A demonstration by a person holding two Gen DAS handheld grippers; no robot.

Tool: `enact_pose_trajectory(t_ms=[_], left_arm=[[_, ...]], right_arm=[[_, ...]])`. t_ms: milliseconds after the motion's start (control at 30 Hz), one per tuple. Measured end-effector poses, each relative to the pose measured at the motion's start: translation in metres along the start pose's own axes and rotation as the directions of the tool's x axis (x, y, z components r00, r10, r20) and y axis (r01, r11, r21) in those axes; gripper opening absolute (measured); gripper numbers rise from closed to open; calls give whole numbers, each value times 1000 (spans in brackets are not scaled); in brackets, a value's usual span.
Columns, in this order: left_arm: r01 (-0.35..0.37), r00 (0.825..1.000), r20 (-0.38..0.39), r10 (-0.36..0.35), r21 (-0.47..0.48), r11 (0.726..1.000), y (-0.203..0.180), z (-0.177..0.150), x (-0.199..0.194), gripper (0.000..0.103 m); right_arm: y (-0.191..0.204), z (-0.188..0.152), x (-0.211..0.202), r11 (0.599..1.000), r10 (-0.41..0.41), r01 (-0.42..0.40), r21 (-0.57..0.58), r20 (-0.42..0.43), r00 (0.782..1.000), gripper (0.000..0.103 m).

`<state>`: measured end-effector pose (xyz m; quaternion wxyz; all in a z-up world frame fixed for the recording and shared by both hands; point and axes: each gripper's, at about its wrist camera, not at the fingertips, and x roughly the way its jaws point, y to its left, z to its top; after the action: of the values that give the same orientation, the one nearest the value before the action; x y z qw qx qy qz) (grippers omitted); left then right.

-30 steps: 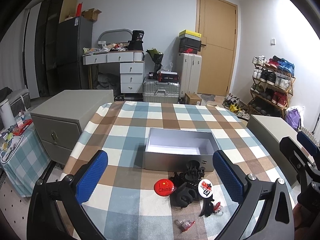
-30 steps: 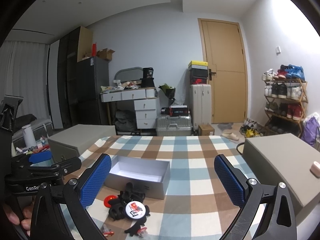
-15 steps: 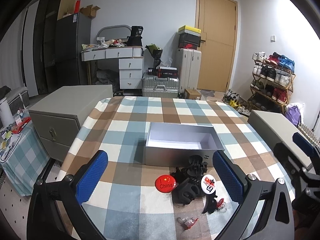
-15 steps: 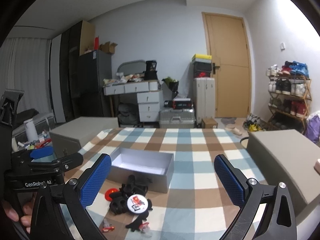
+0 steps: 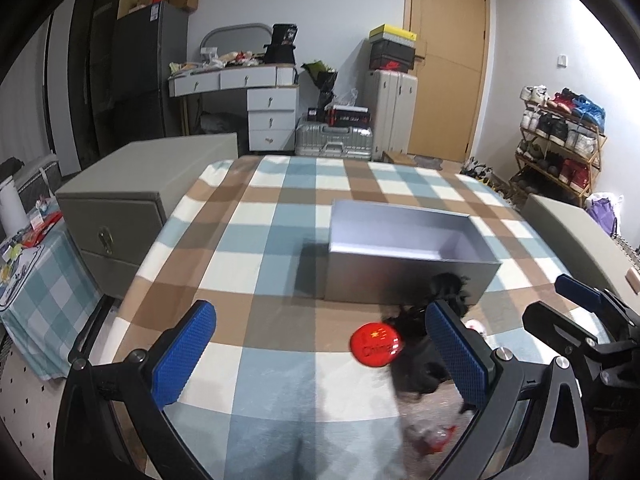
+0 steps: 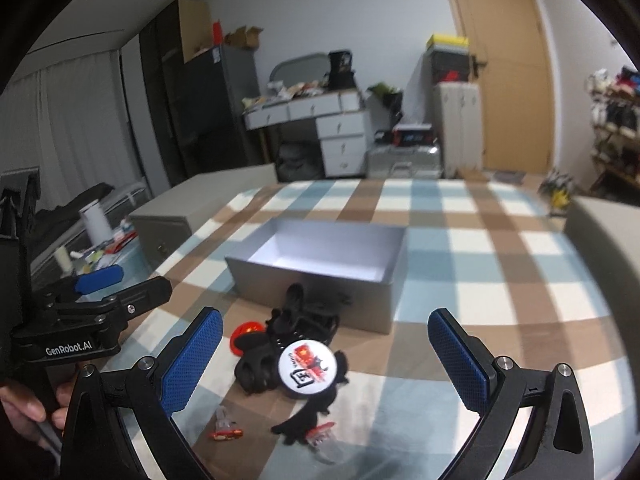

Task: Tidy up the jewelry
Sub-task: 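Lower the left tool onto the black claw clips and close it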

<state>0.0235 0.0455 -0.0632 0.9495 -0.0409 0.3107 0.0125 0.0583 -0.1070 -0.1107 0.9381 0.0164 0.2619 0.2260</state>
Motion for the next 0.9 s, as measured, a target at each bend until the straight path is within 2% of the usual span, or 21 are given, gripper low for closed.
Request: enact_pose_trajectory(t_ms=[167, 467, 733, 833, 900], left_arm=[[7, 1000, -29, -8, -14, 1000, 6, -4, 13, 102], [36, 998, -61, -35, 12, 999, 5, -16, 24, 102], [58, 995, -82, -57, 9, 998, 6, -18, 28, 102], [63, 995, -84, -62, 9, 998, 7, -16, 31, 102], [65, 994, -83, -64, 12, 998, 6, -16, 31, 102]], right_arm=[[-8, 3, 33, 994, 86, -81, 74, -75, 993, 98], [-22, 5, 69, 974, 160, -128, 185, -169, 973, 97], [-30, 4, 87, 950, 218, -159, 269, -206, 954, 86], [-31, 3, 90, 948, 220, -158, 275, -213, 952, 79], [-32, 2, 92, 945, 228, -161, 284, -219, 949, 61]])
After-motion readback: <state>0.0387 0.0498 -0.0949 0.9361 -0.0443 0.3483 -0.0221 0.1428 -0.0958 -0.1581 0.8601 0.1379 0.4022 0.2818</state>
